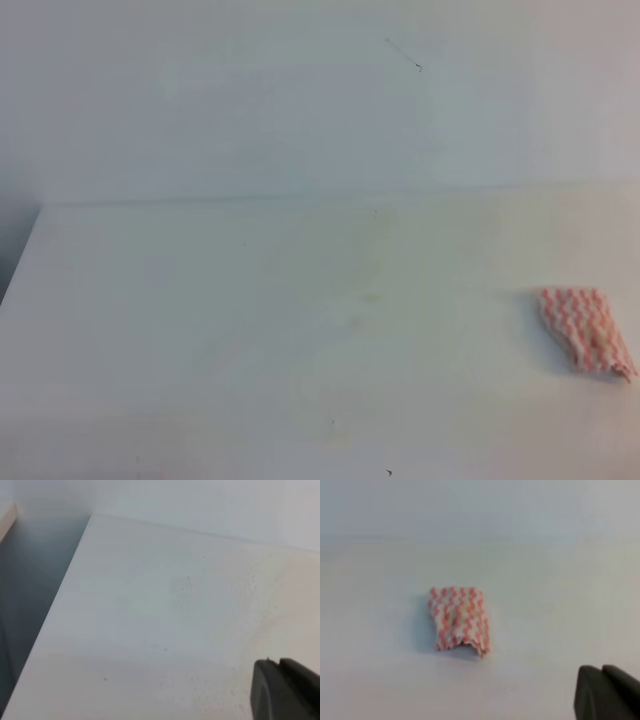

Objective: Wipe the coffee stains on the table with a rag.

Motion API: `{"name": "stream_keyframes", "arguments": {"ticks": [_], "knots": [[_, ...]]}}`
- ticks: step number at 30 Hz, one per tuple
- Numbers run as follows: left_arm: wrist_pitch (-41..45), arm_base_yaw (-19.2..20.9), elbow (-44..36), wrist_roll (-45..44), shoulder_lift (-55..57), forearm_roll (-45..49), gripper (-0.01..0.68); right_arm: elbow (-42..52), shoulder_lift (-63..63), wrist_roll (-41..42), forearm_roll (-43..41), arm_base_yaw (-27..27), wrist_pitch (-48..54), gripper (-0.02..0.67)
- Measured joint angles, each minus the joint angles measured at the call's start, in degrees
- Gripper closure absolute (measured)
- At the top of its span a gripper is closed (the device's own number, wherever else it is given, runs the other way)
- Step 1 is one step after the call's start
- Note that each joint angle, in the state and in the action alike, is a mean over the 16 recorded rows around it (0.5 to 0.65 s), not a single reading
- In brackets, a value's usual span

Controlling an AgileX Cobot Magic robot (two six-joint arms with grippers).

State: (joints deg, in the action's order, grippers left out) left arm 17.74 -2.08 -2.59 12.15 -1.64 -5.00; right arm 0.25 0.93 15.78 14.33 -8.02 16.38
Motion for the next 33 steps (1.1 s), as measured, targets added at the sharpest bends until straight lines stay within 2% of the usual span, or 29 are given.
{"name": "stream_keyframes", "arguments": {"ticks": [4, 19, 33], "knots": [[0.0, 0.0, 0.0, 0.0, 0.0, 0.0, 0.672, 0.0, 0.0, -2.0, -2.4, 0.0, 2.2, 0.650], [0.0, 0.0, 0.0, 0.0, 0.0, 0.0, 0.672, 0.0, 0.0, -18.8, -15.8, 0.0, 3.0, 0.650], [0.0, 0.0, 0.0, 0.0, 0.0, 0.0, 0.672, 0.0, 0.0, -18.8, -16.1, 0.0, 2.8, 0.650]]}}
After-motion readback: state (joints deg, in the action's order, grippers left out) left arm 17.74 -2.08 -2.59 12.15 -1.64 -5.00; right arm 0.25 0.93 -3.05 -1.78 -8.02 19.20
